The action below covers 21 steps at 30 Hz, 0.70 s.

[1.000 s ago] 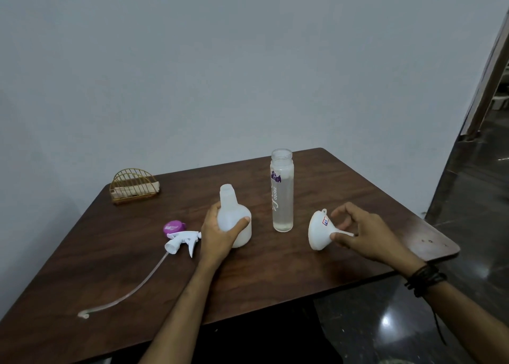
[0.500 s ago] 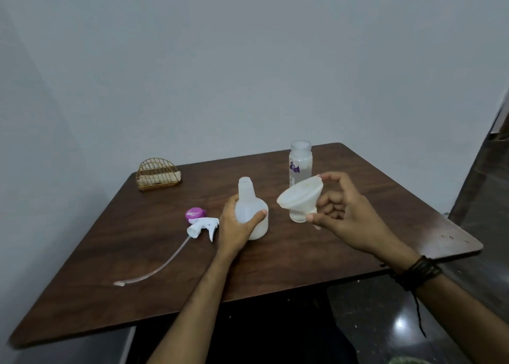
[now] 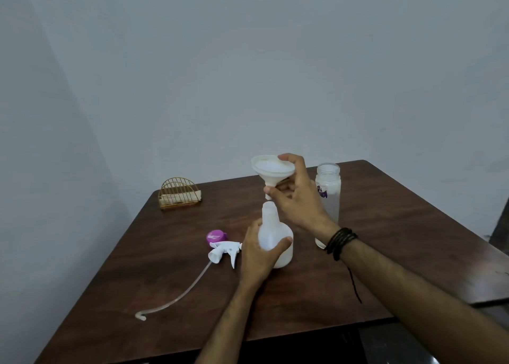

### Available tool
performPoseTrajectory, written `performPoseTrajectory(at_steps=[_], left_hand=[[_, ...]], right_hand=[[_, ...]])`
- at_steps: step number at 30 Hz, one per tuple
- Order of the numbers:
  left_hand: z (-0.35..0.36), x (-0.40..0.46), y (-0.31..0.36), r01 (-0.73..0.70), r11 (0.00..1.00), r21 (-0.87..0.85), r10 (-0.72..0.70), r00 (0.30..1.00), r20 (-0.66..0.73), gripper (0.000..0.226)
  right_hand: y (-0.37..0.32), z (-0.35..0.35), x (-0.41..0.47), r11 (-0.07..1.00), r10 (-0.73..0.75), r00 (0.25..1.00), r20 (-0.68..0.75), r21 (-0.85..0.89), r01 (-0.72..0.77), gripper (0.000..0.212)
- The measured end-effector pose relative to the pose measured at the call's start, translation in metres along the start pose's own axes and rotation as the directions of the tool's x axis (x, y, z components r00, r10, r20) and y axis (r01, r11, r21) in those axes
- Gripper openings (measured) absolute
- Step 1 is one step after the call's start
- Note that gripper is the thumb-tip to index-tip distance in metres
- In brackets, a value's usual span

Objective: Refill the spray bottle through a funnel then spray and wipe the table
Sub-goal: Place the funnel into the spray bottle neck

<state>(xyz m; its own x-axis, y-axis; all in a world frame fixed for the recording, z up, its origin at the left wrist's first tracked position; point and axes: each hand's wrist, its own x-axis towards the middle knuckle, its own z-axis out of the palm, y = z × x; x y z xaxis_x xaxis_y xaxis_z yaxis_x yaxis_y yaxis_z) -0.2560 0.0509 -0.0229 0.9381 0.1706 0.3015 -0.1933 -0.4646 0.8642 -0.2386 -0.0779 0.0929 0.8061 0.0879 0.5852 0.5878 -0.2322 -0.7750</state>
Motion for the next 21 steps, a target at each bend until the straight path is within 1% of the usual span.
performPoseTrajectory(at_steps=[3, 8, 12, 14, 16, 17, 19, 20, 21], left_hand=[[0.000, 0.001, -0.002, 0.006, 1.000, -0.010, -0.006, 1.000, 0.017, 0.063], [0.002, 0.005, -0.006, 0.021, 0.999, -0.031, -0.020, 0.999, 0.031, 0.068], [0.005, 0.005, -0.009, 0.006, 0.999, -0.054, -0.005, 1.000, 0.018, 0.079], [0.005, 0.005, -0.008, 0.031, 0.998, -0.061, -0.029, 0.999, 0.021, 0.076], [0.004, 0.006, -0.004, 0.017, 0.993, -0.120, -0.013, 1.000, 0.029, 0.069], [0.002, 0.006, -0.002, -0.003, 0.987, -0.159, 0.005, 1.000, 0.013, 0.069], [-0.002, 0.004, 0.002, -0.051, 0.957, -0.285, 0.040, 0.998, -0.044, 0.079], [-0.004, 0.004, 0.003, -0.064, 0.937, -0.343, 0.042, 0.997, -0.071, 0.086], [-0.007, 0.005, 0.005, -0.085, 0.919, -0.386, 0.051, 0.994, -0.097, 0.091]], right_hand=[[0.018, 0.006, 0.002, 0.999, 0.019, 1.000, 0.025, -0.043, -0.017, 0.064], [0.032, 0.006, -0.001, 0.996, 0.033, 0.992, 0.119, -0.082, -0.023, 0.056], [0.036, -0.001, -0.006, 0.983, -0.046, 0.985, 0.164, -0.168, 0.074, 0.053], [0.036, -0.004, -0.009, 0.976, -0.091, 0.982, 0.167, -0.183, 0.122, 0.060], [0.035, -0.007, -0.012, 0.971, -0.097, 0.981, 0.166, -0.201, 0.130, 0.075], [0.034, -0.009, -0.014, 0.965, -0.092, 0.982, 0.164, -0.227, 0.129, 0.084], [0.029, -0.014, -0.018, 0.956, -0.091, 0.985, 0.145, -0.265, 0.127, 0.097], [0.025, -0.017, -0.022, 0.956, -0.106, 0.988, 0.110, -0.263, 0.131, 0.099], [0.020, -0.022, -0.027, 0.954, -0.146, 0.988, 0.044, -0.256, 0.153, 0.097]])
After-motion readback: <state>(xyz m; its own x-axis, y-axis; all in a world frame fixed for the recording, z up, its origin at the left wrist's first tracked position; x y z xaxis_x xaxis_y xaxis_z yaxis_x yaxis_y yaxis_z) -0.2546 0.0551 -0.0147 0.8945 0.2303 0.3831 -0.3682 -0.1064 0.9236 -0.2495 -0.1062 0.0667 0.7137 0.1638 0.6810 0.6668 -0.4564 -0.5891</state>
